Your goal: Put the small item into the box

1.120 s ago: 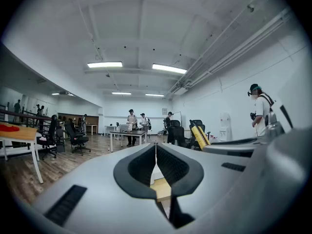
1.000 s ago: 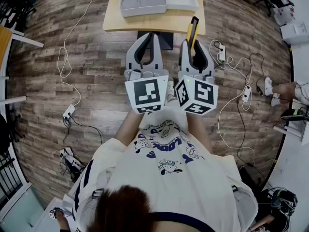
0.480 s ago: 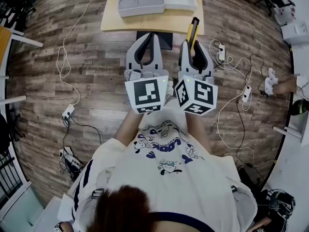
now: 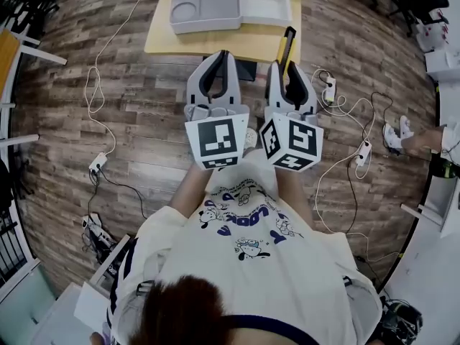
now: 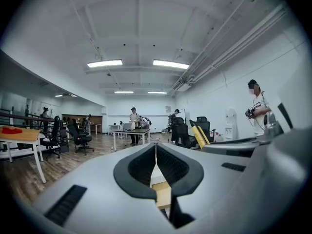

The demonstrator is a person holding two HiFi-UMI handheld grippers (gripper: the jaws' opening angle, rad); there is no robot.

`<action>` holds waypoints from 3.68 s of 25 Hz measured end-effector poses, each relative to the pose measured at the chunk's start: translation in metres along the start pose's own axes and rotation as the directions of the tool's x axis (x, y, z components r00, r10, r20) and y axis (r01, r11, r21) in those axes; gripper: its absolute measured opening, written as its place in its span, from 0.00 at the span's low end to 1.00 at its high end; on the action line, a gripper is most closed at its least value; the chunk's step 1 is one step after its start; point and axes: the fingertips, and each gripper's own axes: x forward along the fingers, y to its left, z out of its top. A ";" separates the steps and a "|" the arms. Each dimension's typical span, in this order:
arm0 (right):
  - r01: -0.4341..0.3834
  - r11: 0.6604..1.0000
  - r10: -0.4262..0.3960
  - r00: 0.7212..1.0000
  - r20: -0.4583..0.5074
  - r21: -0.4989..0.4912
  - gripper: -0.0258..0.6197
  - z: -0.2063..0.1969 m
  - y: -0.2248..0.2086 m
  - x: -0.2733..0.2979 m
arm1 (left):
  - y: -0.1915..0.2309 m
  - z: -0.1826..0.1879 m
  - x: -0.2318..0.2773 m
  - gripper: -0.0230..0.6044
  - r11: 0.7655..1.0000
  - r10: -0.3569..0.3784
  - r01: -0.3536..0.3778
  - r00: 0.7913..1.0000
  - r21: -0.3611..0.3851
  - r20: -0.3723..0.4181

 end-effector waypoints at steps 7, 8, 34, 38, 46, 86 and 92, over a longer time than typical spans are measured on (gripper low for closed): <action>-0.070 0.997 0.070 0.997 -0.011 -0.012 0.24 0.012 -0.032 0.028 | -0.023 0.005 0.034 0.07 0.998 0.057 -0.057 0.998 -0.001 0.001; -0.077 0.997 0.077 0.997 -0.013 -0.013 0.24 0.013 -0.035 0.030 | -0.025 0.005 0.037 0.07 0.998 0.062 -0.062 0.998 0.000 0.002; -0.122 0.993 0.122 0.988 -0.092 0.010 0.24 0.001 -0.070 0.123 | -0.018 -0.017 0.132 0.07 0.995 0.093 -0.094 0.993 -0.014 -0.068; -0.118 0.993 0.119 0.988 -0.098 0.011 0.24 0.002 -0.072 0.146 | -0.010 -0.019 0.155 0.07 0.996 0.086 -0.088 0.993 -0.020 -0.075; -0.101 0.995 0.101 0.989 -0.111 0.010 0.24 0.007 -0.077 0.199 | 0.007 -0.020 0.207 0.07 0.998 0.057 -0.060 0.994 -0.028 -0.089; -0.072 0.996 0.045 0.921 -0.388 -0.055 0.24 -0.068 -0.107 0.339 | 0.052 -0.108 0.334 0.07 0.993 -0.051 0.011 0.943 -0.121 -0.330; -0.163 0.982 0.103 0.886 -0.452 -0.094 0.24 -0.086 -0.109 0.348 | 0.048 -0.123 0.340 0.07 0.990 -0.019 -0.034 0.930 -0.137 -0.366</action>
